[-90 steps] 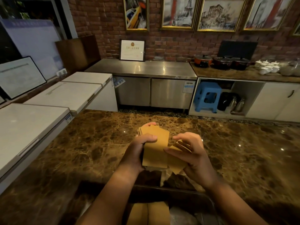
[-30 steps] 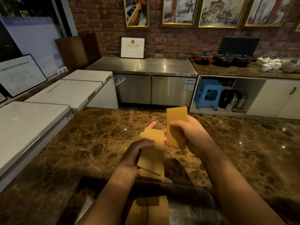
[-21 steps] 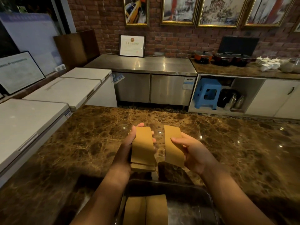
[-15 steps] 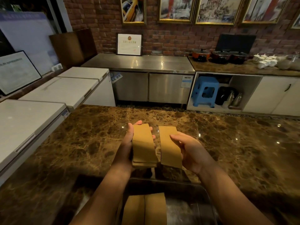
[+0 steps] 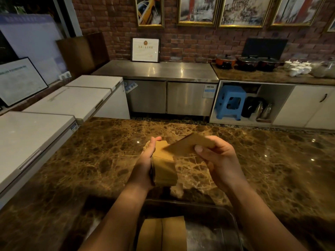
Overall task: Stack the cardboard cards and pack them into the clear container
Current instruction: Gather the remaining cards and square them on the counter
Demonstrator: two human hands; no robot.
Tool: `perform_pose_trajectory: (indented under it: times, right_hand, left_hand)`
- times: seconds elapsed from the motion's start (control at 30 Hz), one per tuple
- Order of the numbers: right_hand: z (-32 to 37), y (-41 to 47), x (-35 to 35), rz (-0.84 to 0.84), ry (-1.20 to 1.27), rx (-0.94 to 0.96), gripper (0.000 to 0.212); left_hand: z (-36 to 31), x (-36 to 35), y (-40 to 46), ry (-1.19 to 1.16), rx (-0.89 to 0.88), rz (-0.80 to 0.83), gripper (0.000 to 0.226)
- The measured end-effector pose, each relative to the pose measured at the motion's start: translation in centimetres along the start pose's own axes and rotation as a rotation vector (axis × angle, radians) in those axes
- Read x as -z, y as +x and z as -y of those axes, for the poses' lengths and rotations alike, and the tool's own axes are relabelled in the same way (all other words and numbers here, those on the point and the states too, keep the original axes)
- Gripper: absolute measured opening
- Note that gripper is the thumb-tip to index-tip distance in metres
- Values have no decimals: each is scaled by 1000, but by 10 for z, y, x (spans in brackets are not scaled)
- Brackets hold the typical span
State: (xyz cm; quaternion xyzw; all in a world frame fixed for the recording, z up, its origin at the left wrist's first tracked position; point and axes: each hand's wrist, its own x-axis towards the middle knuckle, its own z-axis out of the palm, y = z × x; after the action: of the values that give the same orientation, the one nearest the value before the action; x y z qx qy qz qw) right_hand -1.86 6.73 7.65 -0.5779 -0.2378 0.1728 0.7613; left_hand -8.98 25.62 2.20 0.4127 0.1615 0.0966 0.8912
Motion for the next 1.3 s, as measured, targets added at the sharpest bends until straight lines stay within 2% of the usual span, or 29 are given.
perform_pose_trajectory:
  times: [0.07,0.2,0.4,0.53,0.6,0.7,0.77,0.87,0.97,1.03,1.1,1.17,1.23,1.3]
  right_hand:
    - [-3,0,-3,40,4,-59,24]
    - [-14,0,-10,38,-141,-139,20]
    - [-20,1,-9,21,-138,-212,32]
    - [-15,0,-5,1,-106,-173,33]
    - [-11,-1,-2,-45,-85,-31,26]
    - [-6,-5,8,-17,-165,383,20]
    - [-11,-9,12,78,-363,572,26]
    - [-28,-12,11,214,-696,644,27]
    - [-38,-15,12,219,-731,619,18]
    - [-39,-14,16,203,-738,593,21]
    - [-39,-15,17,223,-803,570,32]
    - [-37,-16,18,280,-859,504,51]
    - [-34,-19,21,345,-830,431,63]
    - [-33,-20,24,357,-717,415,67]
  left_hand:
    - [0,-2,-1,72,-1,-11,56]
    - [3,-9,-2,174,-23,45,61]
    - [2,-15,-3,166,-8,21,62]
    - [3,-10,-1,111,12,50,47]
    - [4,-10,-1,80,33,53,49]
    - [5,-10,-1,19,43,68,58]
    - [5,-11,1,-7,32,76,62]
    - [5,-16,2,-51,29,101,54]
    - [4,-20,2,5,-10,116,46]
    - [3,-23,3,25,-13,120,42]
    - [3,-26,2,13,-23,125,39]
    - [3,-30,2,-28,-41,148,45]
    - [6,-33,2,-39,-75,200,51]
    - [12,-36,6,-11,-143,176,45]
